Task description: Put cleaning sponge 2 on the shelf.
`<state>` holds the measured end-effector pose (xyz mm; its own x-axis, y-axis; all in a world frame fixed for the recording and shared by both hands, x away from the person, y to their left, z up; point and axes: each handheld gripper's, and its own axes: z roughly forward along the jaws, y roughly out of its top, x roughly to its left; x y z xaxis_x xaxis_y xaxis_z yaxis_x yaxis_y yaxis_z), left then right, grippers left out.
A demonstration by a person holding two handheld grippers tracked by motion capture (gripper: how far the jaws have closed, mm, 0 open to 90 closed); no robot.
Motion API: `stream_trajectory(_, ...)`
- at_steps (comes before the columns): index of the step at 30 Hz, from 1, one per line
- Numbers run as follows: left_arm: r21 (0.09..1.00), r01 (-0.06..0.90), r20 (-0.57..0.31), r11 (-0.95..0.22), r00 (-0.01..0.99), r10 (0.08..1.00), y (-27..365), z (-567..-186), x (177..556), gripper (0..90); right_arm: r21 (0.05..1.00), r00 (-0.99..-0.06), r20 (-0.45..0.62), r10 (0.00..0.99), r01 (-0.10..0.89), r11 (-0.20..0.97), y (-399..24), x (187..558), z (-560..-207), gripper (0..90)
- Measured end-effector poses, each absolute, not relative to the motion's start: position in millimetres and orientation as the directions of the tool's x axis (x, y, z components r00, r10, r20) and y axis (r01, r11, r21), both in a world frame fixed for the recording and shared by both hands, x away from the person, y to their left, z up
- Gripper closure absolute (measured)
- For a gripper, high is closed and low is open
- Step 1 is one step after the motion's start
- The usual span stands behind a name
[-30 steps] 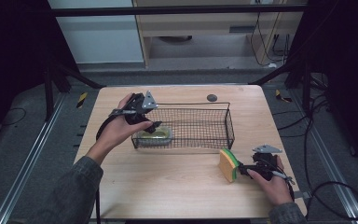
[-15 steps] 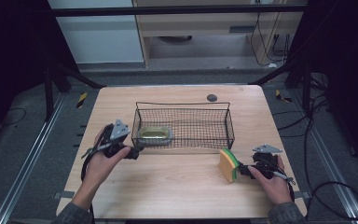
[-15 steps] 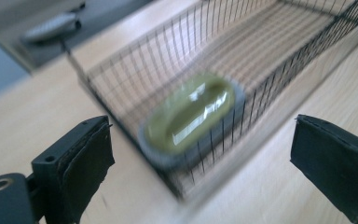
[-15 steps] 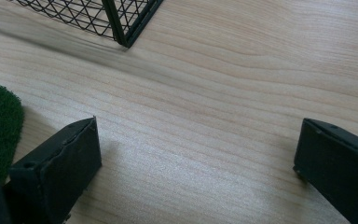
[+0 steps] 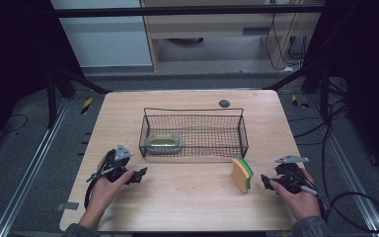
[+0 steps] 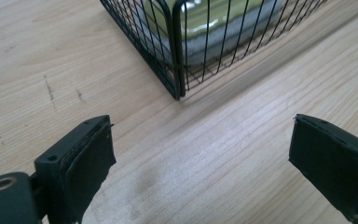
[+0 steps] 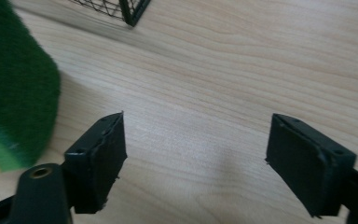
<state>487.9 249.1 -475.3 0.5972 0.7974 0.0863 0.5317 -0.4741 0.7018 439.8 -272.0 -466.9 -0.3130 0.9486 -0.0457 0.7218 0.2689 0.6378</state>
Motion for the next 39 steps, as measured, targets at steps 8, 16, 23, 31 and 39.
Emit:
stream_trajectory(8, 0.668, 0.559, 0.062, -0.492, 0.616, 0.785, 250, -487, 491, 5.1, 0.604, -0.322, -0.035, 0.946, 0.747, 0.277, -268, 438, -426, 27.7)
stream_trajectory(16, 0.639, 0.601, 0.018, -0.480, 0.612, 0.790, 256, -500, 496, 3.1, 0.582, -0.368, -0.039, 0.929, 0.748, 0.320, -247, 449, -379, 24.5)
stream_trajectory(23, 0.662, 0.584, 0.019, -0.469, 0.613, 0.790, 258, -503, 495, 0.0, 0.562, -0.431, -0.057, 0.900, 0.732, 0.386, -217, 466, -348, 20.9)
stream_trajectory(31, 0.691, 0.563, 0.020, -0.453, 0.612, 0.791, 261, -506, 491, 0.0, 0.528, -0.498, -0.048, 0.866, 0.723, 0.445, -177, 473, -340, 26.3)
stream_trajectory(39, 0.690, 0.567, 0.016, -0.449, 0.609, 0.793, 264, -507, 487, 0.0, 0.438, -0.513, -0.033, 0.858, 0.764, 0.474, -162, 479, -367, 28.4)
